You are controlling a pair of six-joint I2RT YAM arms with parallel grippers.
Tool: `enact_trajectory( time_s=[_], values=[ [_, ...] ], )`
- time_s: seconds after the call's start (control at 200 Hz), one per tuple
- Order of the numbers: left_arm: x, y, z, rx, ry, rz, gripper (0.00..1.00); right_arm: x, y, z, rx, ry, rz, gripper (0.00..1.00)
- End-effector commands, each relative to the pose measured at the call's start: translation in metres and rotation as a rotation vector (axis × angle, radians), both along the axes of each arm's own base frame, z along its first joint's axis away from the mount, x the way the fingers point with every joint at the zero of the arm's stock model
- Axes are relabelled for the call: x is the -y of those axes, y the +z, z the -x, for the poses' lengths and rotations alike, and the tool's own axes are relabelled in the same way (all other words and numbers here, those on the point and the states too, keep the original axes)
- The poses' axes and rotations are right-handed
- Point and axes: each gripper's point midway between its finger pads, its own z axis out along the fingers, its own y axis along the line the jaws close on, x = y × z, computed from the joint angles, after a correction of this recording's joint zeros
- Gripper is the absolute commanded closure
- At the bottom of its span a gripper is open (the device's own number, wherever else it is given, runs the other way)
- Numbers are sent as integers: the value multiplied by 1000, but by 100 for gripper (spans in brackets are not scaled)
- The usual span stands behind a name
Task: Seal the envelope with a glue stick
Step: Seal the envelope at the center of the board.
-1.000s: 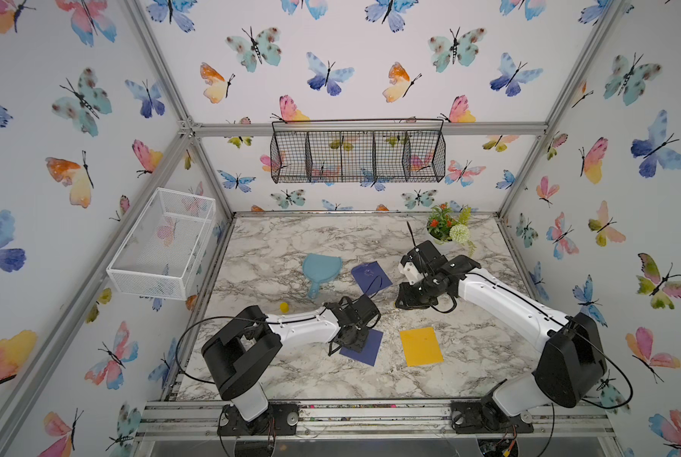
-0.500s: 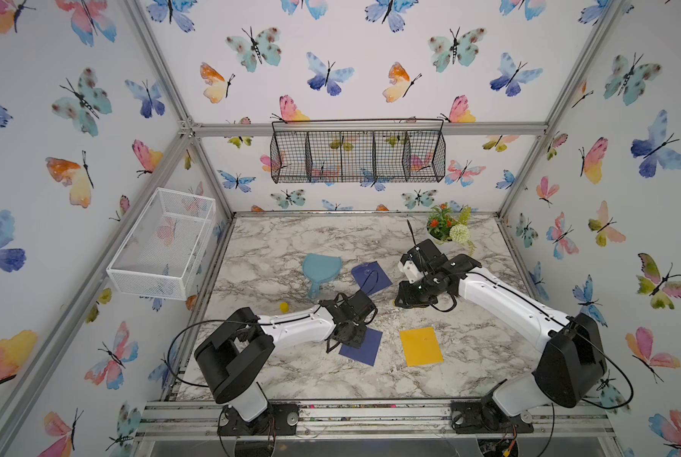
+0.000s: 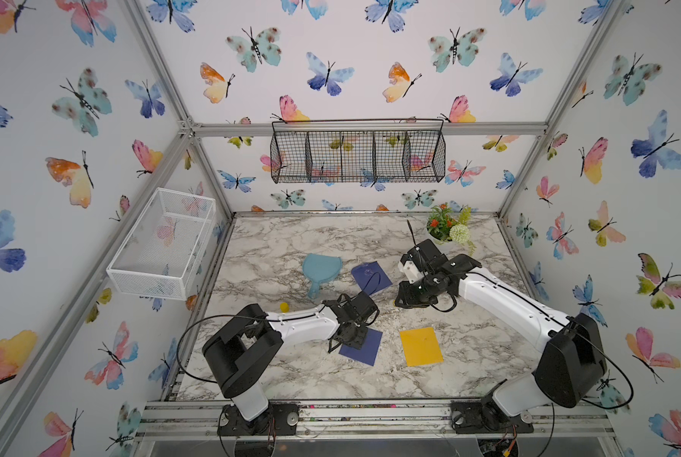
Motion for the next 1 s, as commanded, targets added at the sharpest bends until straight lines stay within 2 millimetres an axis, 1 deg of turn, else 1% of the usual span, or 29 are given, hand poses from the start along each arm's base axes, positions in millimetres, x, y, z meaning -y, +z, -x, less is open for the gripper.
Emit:
enact_trajectory(
  time_s=[0.0,0.12,0.265,0.37,0.475,0.576,0.641,0.741,0.776,0.826,0.996],
  values=[
    [-21,-24,9,-38,0,-106,99,0,7,-1,4,1,-6,98],
    [-29,-31,16,-40,-7,-165,98,0,7,-1,1,2,-6,98],
    [-33,-42,25,-46,-31,-244,97,0,7,-1,3,4,-6,98],
    [-38,-51,32,-69,-29,-276,96,1,7,0,0,6,1,98],
    [-45,-55,35,-74,-31,-310,94,2,6,0,2,5,3,98],
    [-45,-59,39,-82,-35,-317,93,1,6,0,2,6,0,98],
    [-43,-61,41,-87,-40,-310,91,2,6,0,-1,8,1,98],
    [-43,-64,45,-98,-39,-306,90,2,7,0,2,6,0,98],
    [-43,-64,45,-94,-39,-305,90,2,7,0,0,5,1,98],
    [-40,-57,41,-73,-34,-291,90,2,7,0,3,5,0,98],
    [-28,-17,17,15,-27,-216,89,2,10,-1,9,3,-1,98]
  ],
)
